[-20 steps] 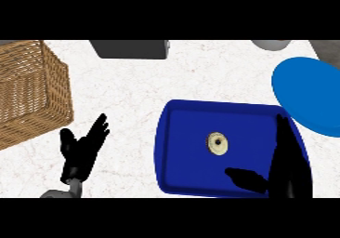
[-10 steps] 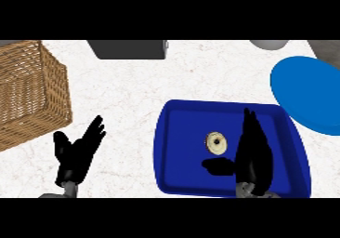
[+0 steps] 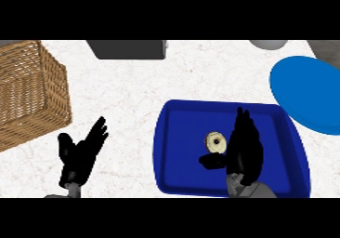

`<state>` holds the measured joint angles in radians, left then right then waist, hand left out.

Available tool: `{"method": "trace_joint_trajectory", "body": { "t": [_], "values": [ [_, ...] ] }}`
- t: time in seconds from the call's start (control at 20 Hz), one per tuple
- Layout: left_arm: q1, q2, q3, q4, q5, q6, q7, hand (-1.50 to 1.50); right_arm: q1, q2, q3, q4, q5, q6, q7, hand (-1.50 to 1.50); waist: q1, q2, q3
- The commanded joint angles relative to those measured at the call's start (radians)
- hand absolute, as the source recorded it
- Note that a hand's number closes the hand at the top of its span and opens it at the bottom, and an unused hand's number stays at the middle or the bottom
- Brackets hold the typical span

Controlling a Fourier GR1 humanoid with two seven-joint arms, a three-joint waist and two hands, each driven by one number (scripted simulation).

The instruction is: Pick the cupcake from the tray and place it in the plate

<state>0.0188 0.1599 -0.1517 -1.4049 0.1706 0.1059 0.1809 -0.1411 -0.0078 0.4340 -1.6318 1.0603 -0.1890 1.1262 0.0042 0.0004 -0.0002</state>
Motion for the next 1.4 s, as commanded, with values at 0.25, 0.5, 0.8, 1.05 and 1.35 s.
{"method": "trace_joint_trajectory", "body": {
  "t": [0.25, 0.5, 0.8, 1.05, 1.35],
  "values": [
    [0.034, -0.012, 0.009, -0.034, -0.01, -0.016, -0.013, 0.0, 0.006, 0.007, -0.058, 0.095, 0.0, -0.019, 0.056, -1.5, -0.001, -0.001, 0.0],
    [-0.072, -0.012, 0.052, 0.034, -0.014, -0.02, 0.023, 0.0, -0.004, 0.008, 0.026, 0.177, -0.041, -0.106, 0.082, -1.5, -0.003, 0.0, 0.0],
    [-0.018, -0.025, 0.062, 0.058, -0.018, -0.051, -0.033, 0.0, -0.117, 0.008, 0.004, 0.344, -0.097, -0.03, 0.004, 1.5, -0.001, 0.0, 0.0],
    [0.019, -0.029, 0.04, -0.127, -0.038, -0.011, 0.119, 0.0, -0.082, 0.004, -0.049, 0.351, -0.037, -0.028, -0.059, 1.5, -0.002, -0.001, 0.0],
    [-0.02, -0.048, 0.03, -0.022, -0.057, -0.034, 0.04, 0.0, -0.365, 0.008, -0.208, 0.577, -0.023, -0.089, 0.061, 1.5, 0.039, 0.013, 0.001]
  ]
}}
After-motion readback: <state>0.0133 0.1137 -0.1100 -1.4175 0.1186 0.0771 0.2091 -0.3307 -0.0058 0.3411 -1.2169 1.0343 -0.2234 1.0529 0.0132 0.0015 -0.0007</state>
